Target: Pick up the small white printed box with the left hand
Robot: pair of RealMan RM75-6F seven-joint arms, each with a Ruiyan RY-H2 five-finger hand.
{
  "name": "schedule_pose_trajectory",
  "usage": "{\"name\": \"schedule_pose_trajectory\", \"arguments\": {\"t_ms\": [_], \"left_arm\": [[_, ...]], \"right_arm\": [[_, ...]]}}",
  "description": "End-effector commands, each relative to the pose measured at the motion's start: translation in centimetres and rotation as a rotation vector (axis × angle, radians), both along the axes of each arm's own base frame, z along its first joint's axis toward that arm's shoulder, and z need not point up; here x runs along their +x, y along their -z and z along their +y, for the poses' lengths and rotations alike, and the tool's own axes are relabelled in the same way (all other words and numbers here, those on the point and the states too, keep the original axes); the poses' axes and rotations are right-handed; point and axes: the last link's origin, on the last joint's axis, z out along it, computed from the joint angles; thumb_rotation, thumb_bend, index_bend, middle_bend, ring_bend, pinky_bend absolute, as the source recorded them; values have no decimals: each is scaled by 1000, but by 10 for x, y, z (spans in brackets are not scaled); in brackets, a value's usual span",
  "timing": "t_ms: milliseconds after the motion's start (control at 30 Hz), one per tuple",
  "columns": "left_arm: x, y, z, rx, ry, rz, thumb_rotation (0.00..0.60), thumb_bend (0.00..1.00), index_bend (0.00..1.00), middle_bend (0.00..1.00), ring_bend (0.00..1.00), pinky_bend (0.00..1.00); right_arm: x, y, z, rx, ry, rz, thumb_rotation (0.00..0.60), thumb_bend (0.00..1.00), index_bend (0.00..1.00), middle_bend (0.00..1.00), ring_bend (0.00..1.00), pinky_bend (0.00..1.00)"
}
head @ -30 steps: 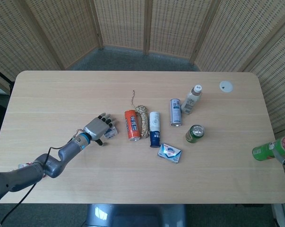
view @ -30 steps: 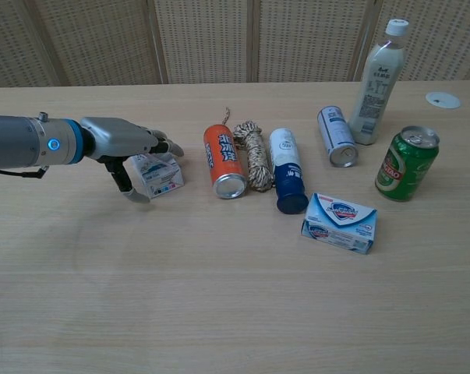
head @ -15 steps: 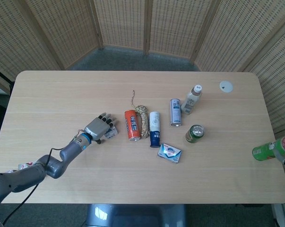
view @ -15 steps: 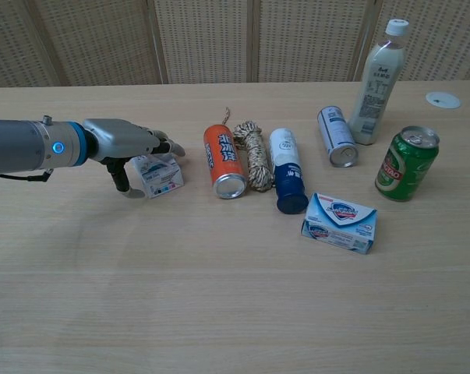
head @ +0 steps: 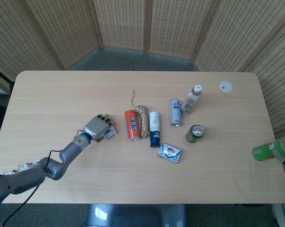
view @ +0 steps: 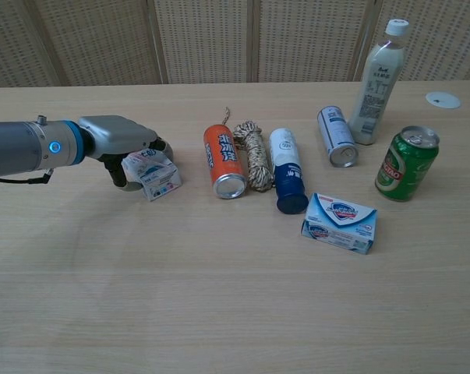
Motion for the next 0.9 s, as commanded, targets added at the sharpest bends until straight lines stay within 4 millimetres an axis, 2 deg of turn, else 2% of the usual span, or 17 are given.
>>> {"name": "schedule_pose_trajectory", "arguments": {"t_ms": [33, 200, 400, 500, 600, 900], "left_arm": [[-1, -2, 0, 1, -6, -8, 600, 439, 377, 402, 434, 282], [-3, -5, -1, 7, -8, -14, 600, 436, 410, 446, 540, 380], [0, -18, 0, 37, -9, -61, 600, 434, 415, 455, 547, 386], [5, -34, 1, 66, 4, -102, 600, 433, 415, 455, 543, 383], [14, -58, 1, 109, 23, -158, 600, 432, 414, 454, 542, 380], [53, -152, 4, 281, 86, -334, 600, 427, 413, 454, 530, 365]], "right_arm": [[0, 0, 0, 0, -2, 0, 307, 247, 0, 26, 0, 0], [0, 1, 0, 0, -1, -1, 307, 246, 0, 26, 0, 0], [0, 2, 0, 3, -5, -4, 310, 245, 0, 26, 0, 0], [1, 4, -1, 7, -9, -8, 309, 245, 0, 26, 0, 0], [1, 8, -3, 18, -16, -10, 307, 246, 0, 27, 0, 0], [5, 23, -9, 49, -47, -18, 309, 245, 0, 27, 0, 0]]}}
